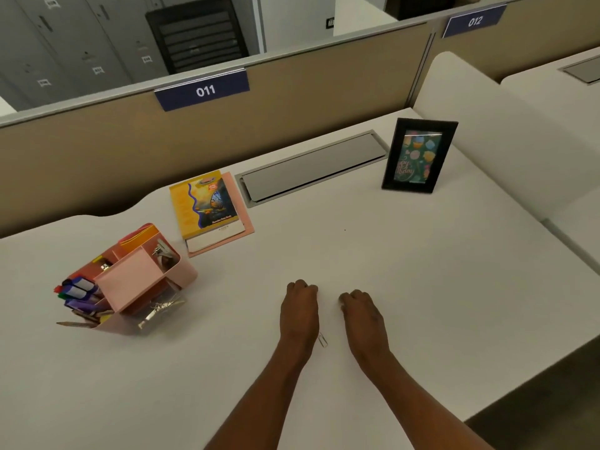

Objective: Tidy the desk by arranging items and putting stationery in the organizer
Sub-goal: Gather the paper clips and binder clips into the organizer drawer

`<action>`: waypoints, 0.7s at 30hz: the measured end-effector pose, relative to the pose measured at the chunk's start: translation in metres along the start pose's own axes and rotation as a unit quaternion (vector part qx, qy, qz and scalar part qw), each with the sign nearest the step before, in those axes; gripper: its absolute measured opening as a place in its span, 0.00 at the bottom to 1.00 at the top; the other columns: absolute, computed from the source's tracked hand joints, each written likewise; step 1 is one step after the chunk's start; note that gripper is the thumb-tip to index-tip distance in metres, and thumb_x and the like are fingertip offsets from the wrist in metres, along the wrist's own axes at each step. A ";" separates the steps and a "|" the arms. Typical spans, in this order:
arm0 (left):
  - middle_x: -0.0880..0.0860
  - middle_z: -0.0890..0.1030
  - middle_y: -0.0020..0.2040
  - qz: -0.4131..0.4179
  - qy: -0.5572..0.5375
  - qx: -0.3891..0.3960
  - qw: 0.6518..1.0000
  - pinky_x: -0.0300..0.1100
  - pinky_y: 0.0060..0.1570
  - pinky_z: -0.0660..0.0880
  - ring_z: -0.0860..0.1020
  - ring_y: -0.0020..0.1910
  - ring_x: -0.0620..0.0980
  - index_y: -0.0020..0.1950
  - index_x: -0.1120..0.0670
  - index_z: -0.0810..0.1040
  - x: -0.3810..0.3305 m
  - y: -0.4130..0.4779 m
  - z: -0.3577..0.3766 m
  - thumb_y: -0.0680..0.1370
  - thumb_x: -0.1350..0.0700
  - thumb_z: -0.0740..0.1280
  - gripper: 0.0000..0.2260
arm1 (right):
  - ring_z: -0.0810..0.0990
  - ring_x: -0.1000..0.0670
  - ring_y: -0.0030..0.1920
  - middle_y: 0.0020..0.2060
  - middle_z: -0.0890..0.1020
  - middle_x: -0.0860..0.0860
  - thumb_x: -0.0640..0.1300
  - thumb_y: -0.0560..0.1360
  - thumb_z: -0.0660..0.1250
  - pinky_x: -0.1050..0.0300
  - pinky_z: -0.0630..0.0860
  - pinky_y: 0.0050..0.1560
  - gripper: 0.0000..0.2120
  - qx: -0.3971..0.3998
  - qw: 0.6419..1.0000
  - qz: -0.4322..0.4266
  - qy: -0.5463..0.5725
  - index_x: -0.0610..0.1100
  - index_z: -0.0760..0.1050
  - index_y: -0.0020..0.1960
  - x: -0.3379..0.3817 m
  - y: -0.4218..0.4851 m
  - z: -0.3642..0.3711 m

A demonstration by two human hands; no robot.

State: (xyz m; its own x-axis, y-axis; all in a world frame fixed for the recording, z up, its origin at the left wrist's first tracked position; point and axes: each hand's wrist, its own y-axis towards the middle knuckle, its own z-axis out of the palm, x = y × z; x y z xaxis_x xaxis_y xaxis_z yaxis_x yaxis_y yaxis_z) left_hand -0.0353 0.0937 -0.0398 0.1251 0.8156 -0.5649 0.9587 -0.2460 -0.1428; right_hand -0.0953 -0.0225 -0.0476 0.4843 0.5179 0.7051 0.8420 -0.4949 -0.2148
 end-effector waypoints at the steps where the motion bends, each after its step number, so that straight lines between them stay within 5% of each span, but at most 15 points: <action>1: 0.52 0.75 0.41 0.006 0.015 -0.001 1.000 0.43 0.36 0.72 0.73 0.43 0.50 0.42 0.56 0.76 0.000 0.001 0.000 0.73 0.70 0.63 0.09 | 0.68 0.52 0.41 0.41 0.71 0.50 0.41 0.79 0.57 0.56 0.64 0.41 0.07 0.006 1.000 -0.001 -0.009 0.44 0.73 0.46 -0.002 0.001 0.001; 7: 0.54 0.78 0.51 -0.025 0.025 0.009 0.999 0.41 0.44 0.71 0.73 0.51 0.50 0.58 0.56 0.75 -0.002 0.012 -0.003 0.78 0.67 0.57 0.13 | 0.77 0.49 0.45 0.43 0.77 0.50 0.40 0.79 0.62 0.55 0.74 0.43 0.02 0.012 0.986 -0.035 -0.161 0.45 0.73 0.50 -0.004 0.009 0.009; 15: 0.49 0.74 0.45 -0.038 -0.021 0.012 0.999 0.44 0.41 0.73 0.74 0.42 0.48 0.45 0.54 0.75 0.011 0.004 -0.011 0.75 0.67 0.57 0.11 | 0.73 0.50 0.41 0.40 0.73 0.51 0.32 0.74 0.62 0.54 0.75 0.39 0.09 0.011 0.976 -0.085 -0.199 0.46 0.73 0.43 0.013 0.007 0.011; 21: 0.44 0.81 0.44 -0.040 -0.090 -0.114 0.989 0.39 0.46 0.76 0.77 0.44 0.42 0.51 0.49 0.81 0.042 -0.016 -0.068 0.79 0.61 0.63 0.09 | 0.76 0.50 0.43 0.40 0.78 0.53 0.39 0.78 0.59 0.53 0.76 0.43 0.08 0.015 0.974 -0.184 -0.132 0.49 0.74 0.50 0.066 0.003 0.032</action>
State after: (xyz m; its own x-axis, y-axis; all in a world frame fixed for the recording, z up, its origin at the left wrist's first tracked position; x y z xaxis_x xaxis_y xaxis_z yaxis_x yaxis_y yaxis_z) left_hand -0.0278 0.1679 -0.0062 0.0190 0.7156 -0.6982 0.9989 -0.0435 -0.0174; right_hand -0.0532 0.0326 -0.0233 0.1901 0.8195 0.5406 0.9747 -0.2234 -0.0041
